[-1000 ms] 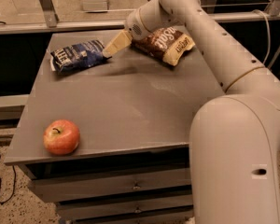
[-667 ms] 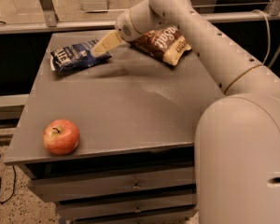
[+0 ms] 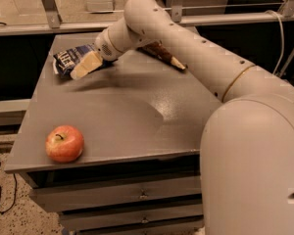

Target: Pick blue chip bag

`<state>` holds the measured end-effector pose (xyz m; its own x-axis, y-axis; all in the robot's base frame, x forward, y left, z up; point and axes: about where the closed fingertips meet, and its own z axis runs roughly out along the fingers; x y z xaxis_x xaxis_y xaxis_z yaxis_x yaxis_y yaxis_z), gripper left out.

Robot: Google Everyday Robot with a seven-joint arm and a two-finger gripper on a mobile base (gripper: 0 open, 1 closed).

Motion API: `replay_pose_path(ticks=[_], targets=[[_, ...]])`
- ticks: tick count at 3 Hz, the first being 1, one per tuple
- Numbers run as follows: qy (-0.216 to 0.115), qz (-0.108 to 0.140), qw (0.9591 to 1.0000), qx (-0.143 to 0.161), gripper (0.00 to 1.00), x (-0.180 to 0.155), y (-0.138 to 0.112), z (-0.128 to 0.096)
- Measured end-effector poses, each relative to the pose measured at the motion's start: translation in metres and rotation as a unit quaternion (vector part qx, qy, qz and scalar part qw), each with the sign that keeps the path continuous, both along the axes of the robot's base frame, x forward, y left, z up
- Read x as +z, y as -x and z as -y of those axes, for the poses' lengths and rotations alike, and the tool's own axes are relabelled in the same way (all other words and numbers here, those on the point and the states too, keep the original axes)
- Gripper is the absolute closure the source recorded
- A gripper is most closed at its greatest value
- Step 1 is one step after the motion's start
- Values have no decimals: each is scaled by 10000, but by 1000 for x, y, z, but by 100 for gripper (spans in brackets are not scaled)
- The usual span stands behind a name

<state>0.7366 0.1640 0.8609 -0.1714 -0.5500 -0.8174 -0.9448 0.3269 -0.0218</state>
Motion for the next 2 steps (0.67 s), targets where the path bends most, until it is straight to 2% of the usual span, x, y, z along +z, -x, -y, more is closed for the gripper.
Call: replay_pose_path(ticks=[1, 2], targets=[[85, 44, 10000, 8, 17, -13, 0, -11], [161, 134, 9997, -128, 40, -17, -4, -6]])
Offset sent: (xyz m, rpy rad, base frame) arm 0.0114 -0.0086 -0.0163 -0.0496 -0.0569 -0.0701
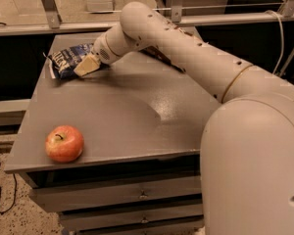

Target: Pick blue chip bag

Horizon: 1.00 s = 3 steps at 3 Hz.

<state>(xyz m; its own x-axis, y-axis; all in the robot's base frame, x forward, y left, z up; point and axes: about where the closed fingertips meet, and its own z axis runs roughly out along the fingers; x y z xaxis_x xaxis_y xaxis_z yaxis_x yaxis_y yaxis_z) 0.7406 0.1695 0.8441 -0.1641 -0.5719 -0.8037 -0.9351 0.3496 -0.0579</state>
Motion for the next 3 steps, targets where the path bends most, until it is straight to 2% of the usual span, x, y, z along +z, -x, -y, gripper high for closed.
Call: replay_pose_path(ticks=[2, 3], targets=[[-1, 383, 9987, -344, 88, 25, -4, 32], [-80, 550, 9975, -436, 100, 41, -5, 43]])
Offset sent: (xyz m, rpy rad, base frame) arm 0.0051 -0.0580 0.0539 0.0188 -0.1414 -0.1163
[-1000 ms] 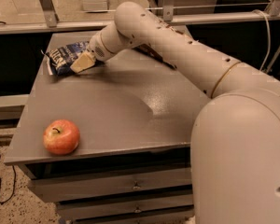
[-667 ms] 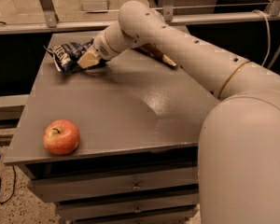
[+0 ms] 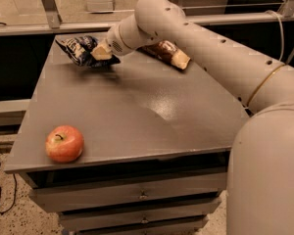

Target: Pick blue chip bag

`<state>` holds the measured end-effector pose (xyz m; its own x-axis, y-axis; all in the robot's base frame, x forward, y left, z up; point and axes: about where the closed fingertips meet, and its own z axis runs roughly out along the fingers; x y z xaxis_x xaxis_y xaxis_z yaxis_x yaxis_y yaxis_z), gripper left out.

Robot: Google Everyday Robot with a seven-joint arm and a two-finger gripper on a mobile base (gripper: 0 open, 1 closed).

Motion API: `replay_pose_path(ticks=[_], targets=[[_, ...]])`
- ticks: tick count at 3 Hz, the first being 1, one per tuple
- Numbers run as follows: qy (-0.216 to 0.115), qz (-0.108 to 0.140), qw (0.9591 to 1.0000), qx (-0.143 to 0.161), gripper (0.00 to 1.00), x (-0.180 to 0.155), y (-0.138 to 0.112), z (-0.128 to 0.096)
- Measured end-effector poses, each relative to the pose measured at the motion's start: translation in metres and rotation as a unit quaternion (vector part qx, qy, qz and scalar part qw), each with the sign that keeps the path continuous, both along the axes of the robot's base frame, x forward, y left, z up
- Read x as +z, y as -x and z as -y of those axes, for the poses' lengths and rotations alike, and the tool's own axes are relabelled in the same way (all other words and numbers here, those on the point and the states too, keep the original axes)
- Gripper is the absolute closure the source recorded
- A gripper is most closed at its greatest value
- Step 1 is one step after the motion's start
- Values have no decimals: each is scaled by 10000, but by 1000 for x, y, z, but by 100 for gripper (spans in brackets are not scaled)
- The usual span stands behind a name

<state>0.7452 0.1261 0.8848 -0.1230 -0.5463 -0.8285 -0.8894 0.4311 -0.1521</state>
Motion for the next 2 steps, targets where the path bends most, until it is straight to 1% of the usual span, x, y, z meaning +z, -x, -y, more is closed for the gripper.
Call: replay_pose_path(ticks=[1, 2], targets=[[-21, 492, 9987, -144, 100, 46, -9, 33], [-42, 613, 9980, -158, 100, 57, -12, 37]])
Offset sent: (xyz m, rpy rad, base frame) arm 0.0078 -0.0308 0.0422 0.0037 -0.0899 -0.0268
